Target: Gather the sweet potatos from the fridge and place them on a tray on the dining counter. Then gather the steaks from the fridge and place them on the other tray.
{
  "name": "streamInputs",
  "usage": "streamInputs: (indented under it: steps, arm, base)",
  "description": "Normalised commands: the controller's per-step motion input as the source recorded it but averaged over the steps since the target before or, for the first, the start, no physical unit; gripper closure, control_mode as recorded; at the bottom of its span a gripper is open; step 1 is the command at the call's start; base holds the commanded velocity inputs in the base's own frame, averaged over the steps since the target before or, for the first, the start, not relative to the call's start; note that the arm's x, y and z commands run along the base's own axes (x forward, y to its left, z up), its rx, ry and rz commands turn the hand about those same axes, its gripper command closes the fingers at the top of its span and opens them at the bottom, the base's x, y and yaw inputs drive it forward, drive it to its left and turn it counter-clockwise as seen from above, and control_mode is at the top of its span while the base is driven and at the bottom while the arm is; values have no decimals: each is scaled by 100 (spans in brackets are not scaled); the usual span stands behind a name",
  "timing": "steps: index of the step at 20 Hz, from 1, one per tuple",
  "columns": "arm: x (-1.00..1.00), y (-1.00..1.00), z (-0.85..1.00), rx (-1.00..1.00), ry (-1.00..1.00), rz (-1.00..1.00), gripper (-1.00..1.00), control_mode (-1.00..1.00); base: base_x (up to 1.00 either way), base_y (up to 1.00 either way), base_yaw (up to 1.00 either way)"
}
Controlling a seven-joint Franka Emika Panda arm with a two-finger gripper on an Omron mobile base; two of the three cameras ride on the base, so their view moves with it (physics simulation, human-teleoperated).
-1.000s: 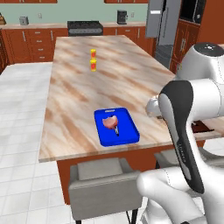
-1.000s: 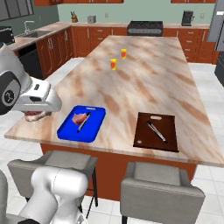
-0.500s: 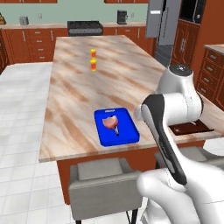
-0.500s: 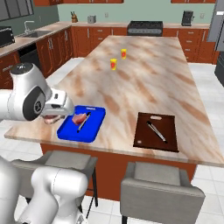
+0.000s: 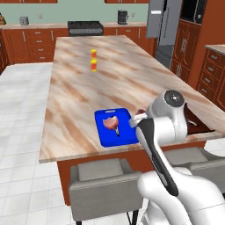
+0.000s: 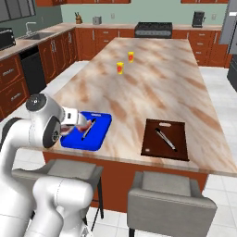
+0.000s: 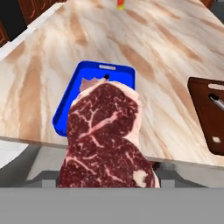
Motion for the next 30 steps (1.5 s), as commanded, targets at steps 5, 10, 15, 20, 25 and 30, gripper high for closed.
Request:
streamInputs:
  steps: [5, 10, 15, 20, 25, 30]
  arm:
    - [35, 2, -35, 0, -2, 1, 100, -100]
    - [13, 21, -28, 0, 0, 0, 100, -100]
    - [21, 13, -19, 0, 0, 0, 100, -100]
    - [36, 12, -22, 0, 6, 0, 100, -100]
    - [43, 13, -22, 0, 10, 0, 100, -100]
    - [44, 9, -15, 0, 10, 0, 100, -100]
  base:
    - [0, 0, 0]
    - [0, 0, 0]
    - [0, 0, 0]
    - [0, 0, 0]
    - [0, 0, 0]
    - [0, 0, 0]
